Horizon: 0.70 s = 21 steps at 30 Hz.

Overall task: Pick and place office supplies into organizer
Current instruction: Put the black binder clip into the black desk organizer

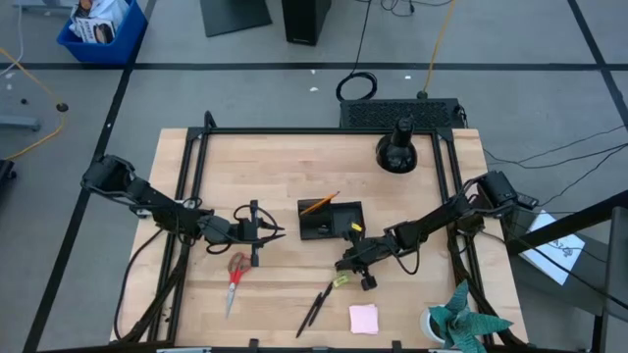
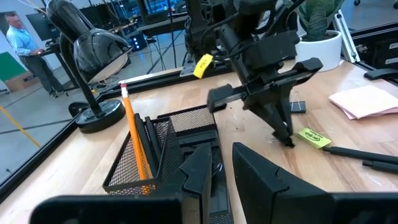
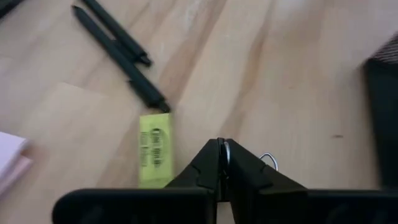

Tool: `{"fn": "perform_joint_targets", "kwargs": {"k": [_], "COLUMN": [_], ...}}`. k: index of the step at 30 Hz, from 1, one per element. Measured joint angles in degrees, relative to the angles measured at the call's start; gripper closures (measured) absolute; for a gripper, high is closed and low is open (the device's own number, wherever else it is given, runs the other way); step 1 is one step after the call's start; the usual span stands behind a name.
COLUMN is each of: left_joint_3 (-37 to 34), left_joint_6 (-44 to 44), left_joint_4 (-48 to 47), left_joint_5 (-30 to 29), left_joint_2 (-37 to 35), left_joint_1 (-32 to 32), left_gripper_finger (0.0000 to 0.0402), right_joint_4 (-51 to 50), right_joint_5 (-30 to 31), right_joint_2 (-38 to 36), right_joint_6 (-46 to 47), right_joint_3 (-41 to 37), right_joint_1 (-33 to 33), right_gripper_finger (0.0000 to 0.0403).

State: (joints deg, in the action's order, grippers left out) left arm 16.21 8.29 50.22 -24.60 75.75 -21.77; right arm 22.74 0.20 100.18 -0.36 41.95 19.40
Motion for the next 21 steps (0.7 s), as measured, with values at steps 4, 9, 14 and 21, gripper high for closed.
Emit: {"fn": "perform_joint_targets", "kwargs": {"k": [4, 9, 14, 21], "left_joint_3": [0.0, 0.0, 0.0, 0.0], "left_joint_6": [0.0, 0.0, 0.0, 0.0], "left_joint_4": [0.0, 0.0, -0.2, -0.3], "left_joint_5": [0.0, -0.7, -0.9, -0.9], "left_joint_2": [0.0, 0.0, 0.0, 0.0], "left_joint_1": [0.0, 0.0, 0.0, 0.0], "left_gripper_finger": [0.033, 0.033, 0.033, 0.033], "right_joint_4": [1.1, 1.3, 2.1, 4.1], "right_joint_5": [7.8, 19.6, 30.9, 28.1], "right_joint_2": [-2.2, -3.0, -3.1, -2.1], "right_joint_6": [-2.5, -8.6, -14.4, -13.6], "right_joint_3": [0.3, 3.2, 5.0, 5.2], "right_joint_1": [1.1, 3.0, 3.4, -1.1], "right_gripper_finger": [0.04, 0.0401, 0.0402, 0.0402]}}
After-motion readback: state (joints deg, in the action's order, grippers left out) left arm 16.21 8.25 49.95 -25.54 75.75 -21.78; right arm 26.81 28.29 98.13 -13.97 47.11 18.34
